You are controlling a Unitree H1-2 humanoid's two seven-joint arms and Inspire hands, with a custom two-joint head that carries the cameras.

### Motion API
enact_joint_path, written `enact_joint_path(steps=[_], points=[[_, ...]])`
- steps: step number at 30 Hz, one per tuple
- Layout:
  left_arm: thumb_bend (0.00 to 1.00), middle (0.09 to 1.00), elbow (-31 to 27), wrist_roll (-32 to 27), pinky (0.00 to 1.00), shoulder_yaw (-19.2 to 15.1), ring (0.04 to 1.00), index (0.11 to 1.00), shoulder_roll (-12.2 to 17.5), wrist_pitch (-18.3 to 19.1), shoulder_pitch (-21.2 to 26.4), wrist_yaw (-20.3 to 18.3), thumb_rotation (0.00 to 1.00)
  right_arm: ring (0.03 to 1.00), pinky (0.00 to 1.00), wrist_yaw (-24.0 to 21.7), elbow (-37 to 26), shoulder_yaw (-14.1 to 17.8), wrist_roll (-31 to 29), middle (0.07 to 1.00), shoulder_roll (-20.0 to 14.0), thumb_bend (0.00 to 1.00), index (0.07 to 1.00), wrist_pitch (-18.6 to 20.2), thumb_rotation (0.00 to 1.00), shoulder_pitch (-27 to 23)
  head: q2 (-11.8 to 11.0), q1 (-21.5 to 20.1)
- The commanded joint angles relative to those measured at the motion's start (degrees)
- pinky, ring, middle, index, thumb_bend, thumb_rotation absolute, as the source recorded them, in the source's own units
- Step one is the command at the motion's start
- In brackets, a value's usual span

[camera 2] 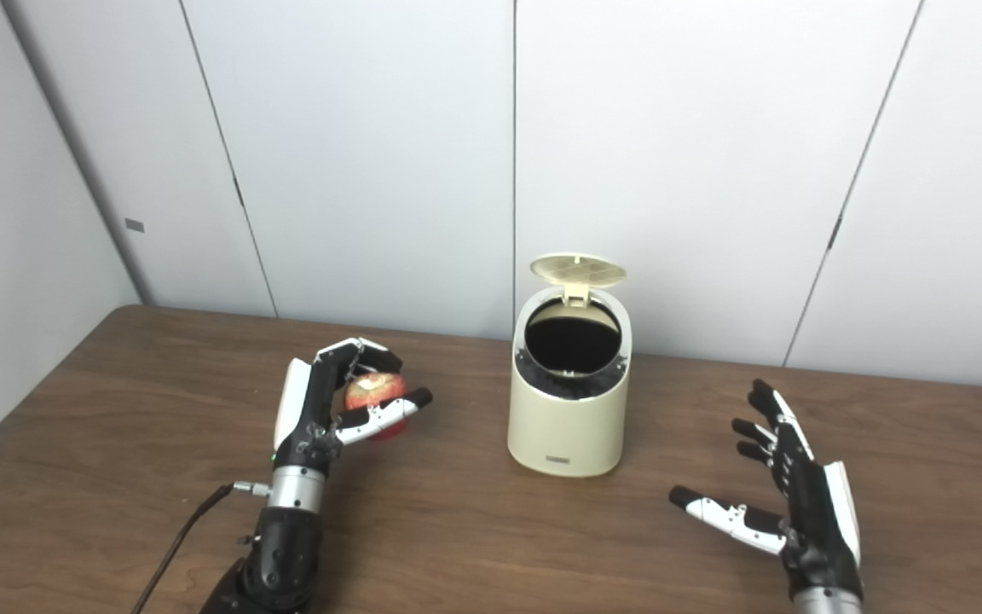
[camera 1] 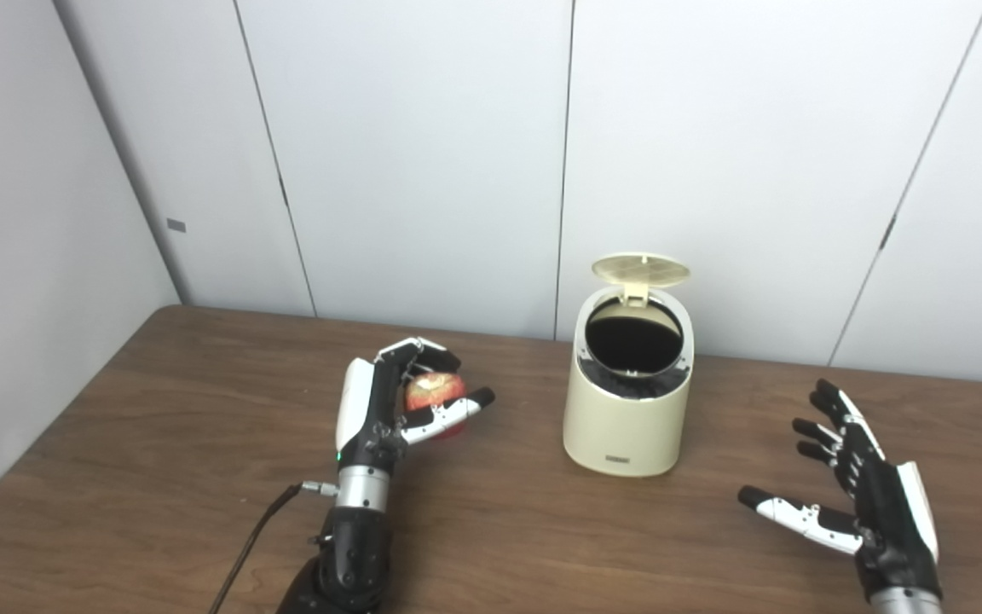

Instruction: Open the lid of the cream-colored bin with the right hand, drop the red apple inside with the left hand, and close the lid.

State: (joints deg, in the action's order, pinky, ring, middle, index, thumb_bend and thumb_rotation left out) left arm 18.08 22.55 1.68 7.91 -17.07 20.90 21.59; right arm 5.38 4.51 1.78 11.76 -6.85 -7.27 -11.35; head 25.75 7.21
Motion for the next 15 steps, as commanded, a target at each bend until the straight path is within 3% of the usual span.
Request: enact_joint_path(steps=[1, 6, 10, 15], points=[[0.5, 0.503, -4.2, 0.9, 0.35, 0.4, 0.436, 0.492, 0.0, -2.2, 4.2, -0.3, 0.0, 0.802, 0.74, 1.0, -0.6, 0.0, 0.6, 0.903, 0.0, 0.79, 0.908, -2.5, 0.14, -2.0, -0.1, -0.2], [0.5, 0.505, -8.1, 1.5, 0.36, 2.2, 0.451, 0.475, -2.6, -0.5, 7.0, -1.8, 0.0, 0.809, 0.74, 1.5, -0.1, -0.6, 1.5, 0.9, 0.3, 0.79, 0.9, -2.5, 0.17, -2.1, -0.5, -0.8], [0.5, 0.505, -7.3, 3.0, 0.35, 3.5, 0.446, 0.477, -4.7, -0.6, 9.4, -1.6, 0.0, 0.806, 0.73, 2.3, 0.2, -0.8, 2.4, 0.898, 0.7, 0.79, 0.903, -2.6, 0.19, -2.2, -0.6, -1.6], [0.5, 0.5, -4.9, 4.0, 0.33, 4.6, 0.441, 0.484, -7.2, -0.9, 11.9, -1.4, 0.0, 0.796, 0.73, 2.7, 0.3, -1.0, 3.1, 0.903, 1.0, 0.77, 0.914, -2.4, 0.15, -2.1, -0.8, -2.4]])
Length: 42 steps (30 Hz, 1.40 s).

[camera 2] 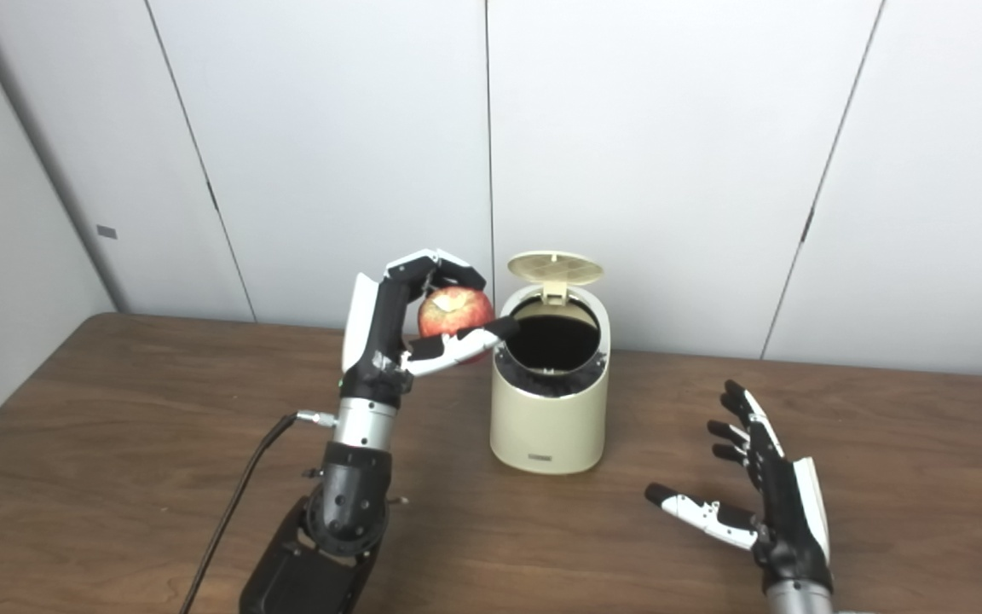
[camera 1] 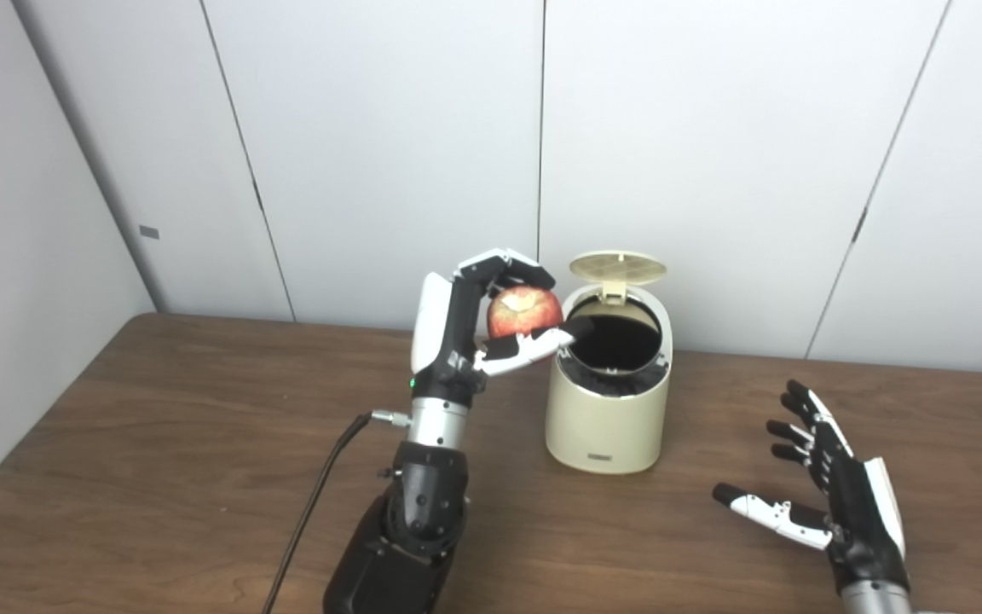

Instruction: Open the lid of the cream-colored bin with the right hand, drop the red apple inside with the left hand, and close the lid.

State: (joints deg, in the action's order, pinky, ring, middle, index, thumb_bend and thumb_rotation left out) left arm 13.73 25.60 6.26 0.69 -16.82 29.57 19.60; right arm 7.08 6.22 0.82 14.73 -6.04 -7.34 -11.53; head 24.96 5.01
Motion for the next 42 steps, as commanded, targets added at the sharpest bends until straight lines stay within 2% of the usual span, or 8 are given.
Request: enact_joint_path(steps=[1, 5, 9, 18, 21, 35, 42], points=[[0.5, 0.499, 0.1, 1.2, 0.33, 0.3, 0.44, 0.485, -0.4, -1.5, 3.6, 0.7, 0.0, 0.799, 0.74, 1.0, -1.5, -0.1, -0.1, 0.902, 0.4, 0.78, 0.915, -2.3, 0.17, -1.9, 0.0, -0.4], [0.5, 0.496, 2.5, 1.5, 0.33, 1.0, 0.436, 0.491, -1.1, -2.8, 4.8, 1.0, 0.0, 0.814, 0.75, 1.1, -1.7, -0.1, 0.1, 0.902, 0.8, 0.8, 0.916, -2.3, 0.23, -1.7, 0.0, -1.2], [0.5, 0.499, 5.4, 1.3, 0.33, 1.7, 0.438, 0.489, -1.7, -4.2, 6.1, 0.8, 0.0, 0.815, 0.75, 1.5, -1.4, 0.0, 0.2, 0.905, 1.0, 0.78, 0.917, -2.7, 0.22, -1.8, 0.1, -1.7], [0.5, 0.507, 12.4, 2.0, 0.34, 2.5, 0.436, 0.485, -2.4, -9.0, 8.5, 3.4, 0.0, 0.806, 0.73, 2.2, -1.7, -0.3, 0.4, 0.898, 1.5, 0.8, 0.913, -2.1, 0.24, -1.8, -0.2, -2.5], [0.5, 0.509, 15.2, 3.0, 0.35, 4.3, 0.437, 0.485, -1.7, -10.0, 9.4, 6.3, 0.0, 0.809, 0.74, 2.4, -1.7, -0.3, 0.2, 0.899, 1.6, 0.81, 0.913, -2.4, 0.25, -1.8, -0.1, -2.7], [0.48, 0.515, 25.2, 3.9, 0.39, 16.0, 0.453, 0.496, 2.9, -10.1, 13.9, 20.6, 0.0, 0.809, 0.74, 2.8, -1.1, -0.6, 0.5, 0.902, 1.7, 0.83, 0.917, -3.2, 0.28, -1.8, 0.0, -3.3], [0.48, 0.507, 29.4, 3.7, 0.39, 21.3, 0.442, 0.499, 3.8, -10.1, 16.2, 28.0, 0.0, 0.806, 0.73, 2.6, -3.1, -1.2, 0.9, 0.906, 2.2, 0.82, 0.913, -2.0, 0.26, -1.2, 0.1, -3.8]])
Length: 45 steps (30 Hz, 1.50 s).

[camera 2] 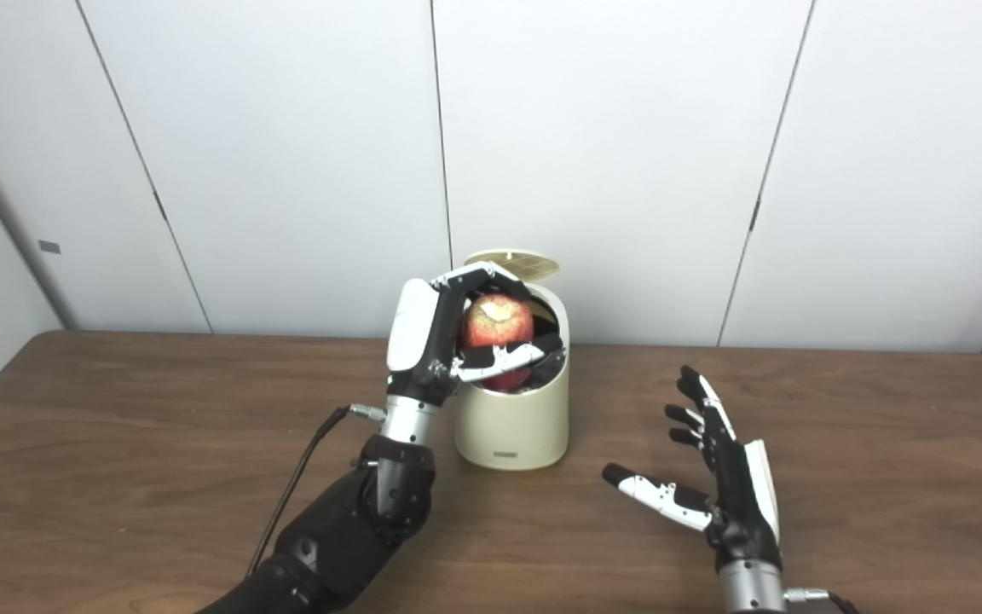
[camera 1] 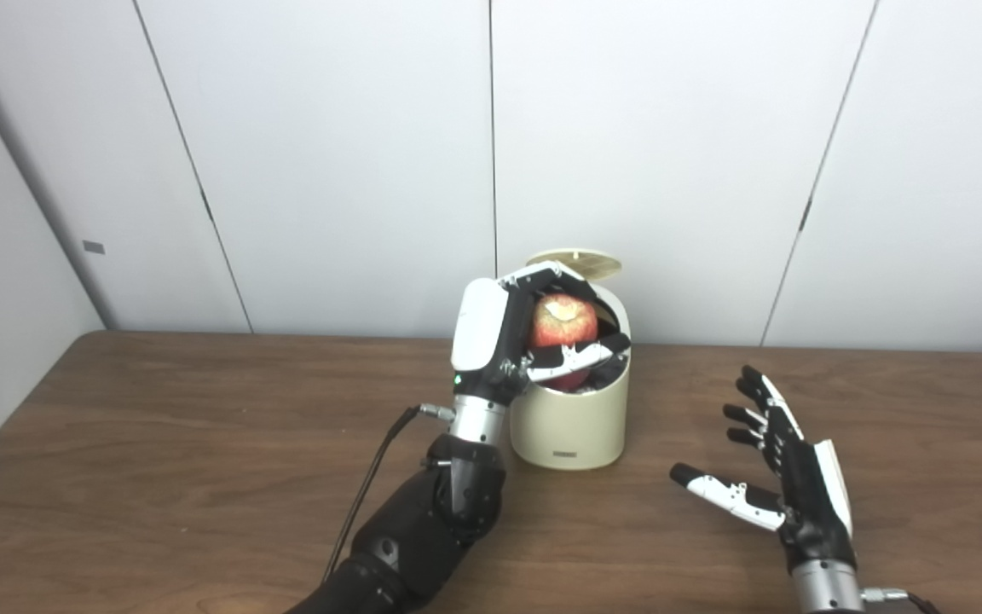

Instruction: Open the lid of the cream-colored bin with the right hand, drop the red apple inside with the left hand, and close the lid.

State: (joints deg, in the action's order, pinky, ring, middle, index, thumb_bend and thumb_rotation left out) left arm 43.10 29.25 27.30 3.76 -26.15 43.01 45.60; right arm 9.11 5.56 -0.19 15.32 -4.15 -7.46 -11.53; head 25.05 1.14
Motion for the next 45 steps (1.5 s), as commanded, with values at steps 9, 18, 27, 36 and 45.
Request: enact_joint_path(steps=[9, 18, 27, 36, 45], points=[[0.48, 0.5, 4.1, -0.4, 0.41, 3.5, 0.432, 0.505, 0.6, -0.8, 4.2, 7.0, 0.0, 0.805, 0.73, 0.6, -2.3, -0.4, 0.6, 0.903, 0.3, 0.81, 0.912, -2.4, 0.24, -1.1, 0.2, -0.3], [0.51, 0.507, 9.2, 6.6, 0.47, 1.6, 0.508, 0.483, -0.9, 0.7, 4.7, 7.6, 0.0, 0.801, 0.73, 0.1, -3.0, -0.5, 0.0, 0.904, 0.3, 0.81, 0.913, -2.2, 0.23, -0.9, 0.3, -0.4], [0.8, 0.823, 7.0, 8.6, 0.64, -1.3, 0.786, 0.726, -0.9, 1.7, 3.4, 1.7, 0.09, 0.801, 0.72, -0.3, -3.9, -0.8, 0.2, 0.909, 0.3, 0.8, 0.912, -1.8, 0.21, -1.0, 0.6, -0.2], [0.84, 0.876, 5.3, 9.4, 0.69, -3.2, 0.841, 0.78, -0.8, 1.6, 2.3, -1.5, 0.11, 0.795, 0.72, -0.2, -4.0, -0.8, 0.3, 0.907, 0.4, 0.81, 0.905, -1.5, 0.21, -1.1, 0.8, -0.1], [0.83, 0.854, 3.8, 10.0, 0.67, -4.3, 0.816, 0.769, -0.7, 1.6, 1.8, -2.8, 0.1, 0.79, 0.72, -0.2, -4.0, -1.1, 0.5, 0.905, 0.4, 0.81, 0.905, -1.4, 0.2, -1.2, 0.9, 0.0]])
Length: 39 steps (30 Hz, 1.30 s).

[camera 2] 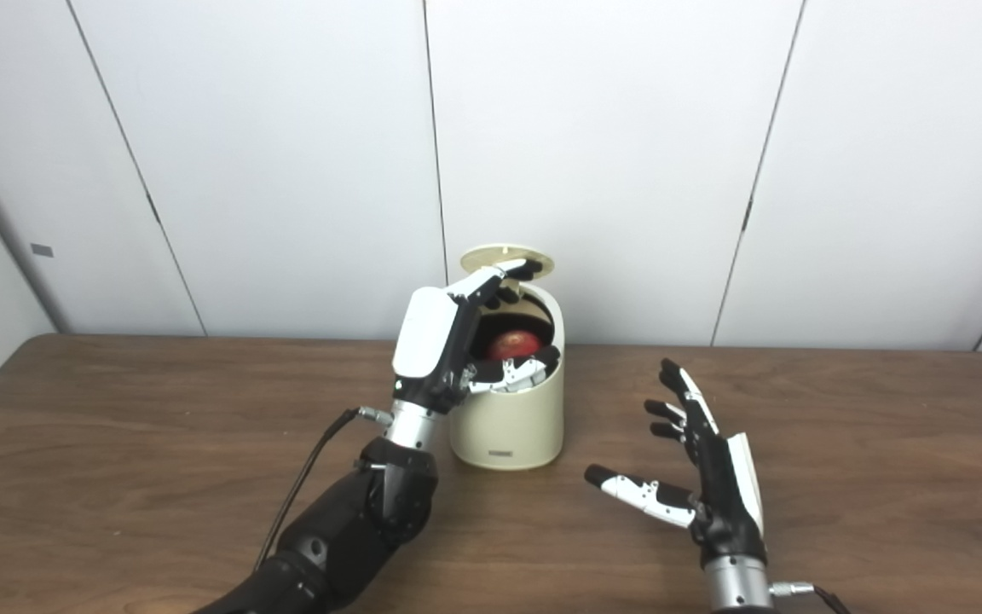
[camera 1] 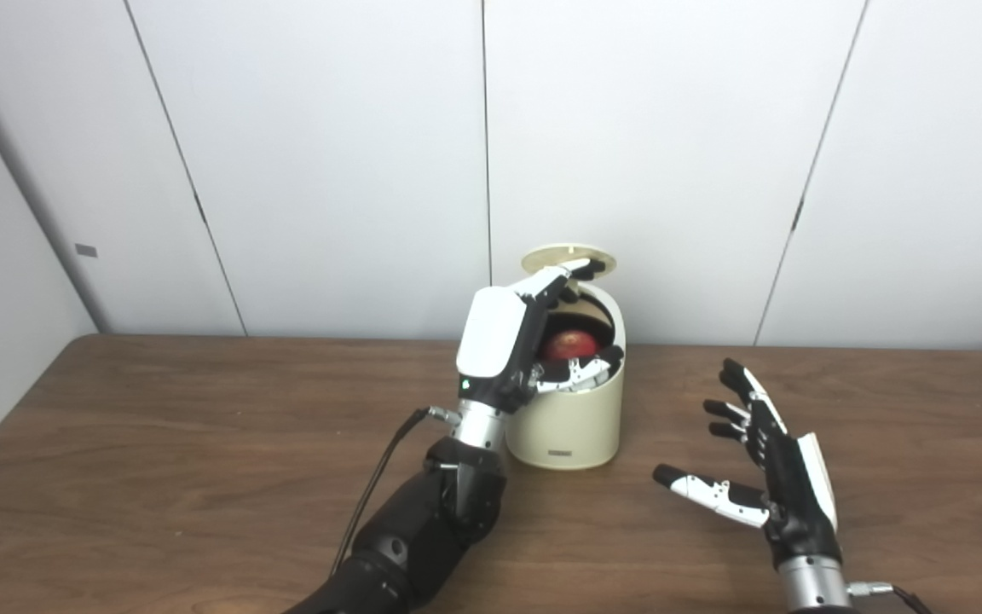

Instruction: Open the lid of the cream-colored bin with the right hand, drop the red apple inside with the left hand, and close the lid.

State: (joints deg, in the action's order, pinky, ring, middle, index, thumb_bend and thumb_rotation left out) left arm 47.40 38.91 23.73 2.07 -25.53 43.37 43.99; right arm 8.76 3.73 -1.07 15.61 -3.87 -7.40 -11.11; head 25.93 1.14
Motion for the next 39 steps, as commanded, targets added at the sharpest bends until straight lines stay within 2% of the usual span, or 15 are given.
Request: enact_joint_path(steps=[1, 4, 11, 16, 17, 18, 22, 31, 39], points=[[0.83, 0.852, -0.5, 0.3, 0.66, -0.8, 0.814, 0.768, 1.0, 0.9, 1.4, -1.3, 0.1, 0.79, 0.72, 0.2, -2.1, -0.2, 0.3, 0.905, 0.2, 0.81, 0.904, -1.5, 0.2, -1.7, 0.0, 0.1], [0.82, 0.836, -0.8, 0.4, 0.65, -1.1, 0.799, 0.765, 1.1, 0.7, 1.3, -1.6, 0.1, 0.788, 0.71, 0.3, -2.0, -0.3, 0.3, 0.903, 0.2, 0.81, 0.902, -1.6, 0.2, -1.8, 0.0, 0.2], [0.78, 0.728, -2.2, 1.1, 0.59, -1.9, 0.702, 0.725, 1.1, -0.2, 0.5, -1.0, 0.09, 0.789, 0.73, 0.1, -1.8, -0.4, 0.2, 0.905, 0.1, 0.81, 0.901, -1.6, 0.21, -1.9, 0.0, 0.3], [0.76, 0.609, -3.3, 2.0, 0.49, -1.8, 0.566, 0.629, 1.4, -1.3, -0.5, 1.9, 0.04, 0.781, 0.71, 0.2, -1.7, -0.4, 0.2, 0.899, 0.2, 0.82, 0.903, -1.3, 0.21, -2.1, 0.0, 0.5], [0.64, 0.583, -3.5, 2.0, 0.47, -1.5, 0.541, 0.563, 1.6, -1.3, -0.7, 2.4, 0.05, 0.781, 0.71, 0.1, -1.8, -0.4, 0.3, 0.9, 0.2, 0.82, 0.905, -1.1, 0.21, -2.1, 0.0, 0.6], [0.57, 0.561, -3.6, 1.9, 0.45, -1.3, 0.519, 0.521, 1.6, -1.3, -0.8, 2.8, 0.05, 0.782, 0.71, 0.1, -1.9, -0.4, 0.3, 0.901, 0.1, 0.81, 0.905, -1.1, 0.21, -2.0, 0.0, 0.6], [0.52, 0.481, -4.3, 1.3, 0.41, 0.1, 0.466, 0.502, 2.5, -1.4, -1.3, 4.3, 0.01, 0.781, 0.71, 0.1, -1.6, -0.6, 0.4, 0.898, 0.0, 0.81, 0.898, -1.7, 0.2, -2.1, 0.0, 0.8], [0.52, 0.446, -5.5, -0.1, 0.36, 0.3, 0.411, 0.514, 3.2, -1.4, -2.0, 4.4, 0.0, 0.778, 0.71, 0.0, -1.6, -0.7, 0.3, 0.896, 0.0, 0.81, 0.894, -1.5, 0.2, -2.0, 0.0, 0.9], [0.52, 0.447, -6.4, -0.1, 0.36, 0.0, 0.419, 0.514, 3.3, -1.4, -2.0, 4.6, 0.0, 0.782, 0.71, -0.2, -1.7, -0.8, 0.3, 0.897, -0.1, 0.8, 0.903, -1.2, 0.2, -1.9, 0.1, 0.9]])
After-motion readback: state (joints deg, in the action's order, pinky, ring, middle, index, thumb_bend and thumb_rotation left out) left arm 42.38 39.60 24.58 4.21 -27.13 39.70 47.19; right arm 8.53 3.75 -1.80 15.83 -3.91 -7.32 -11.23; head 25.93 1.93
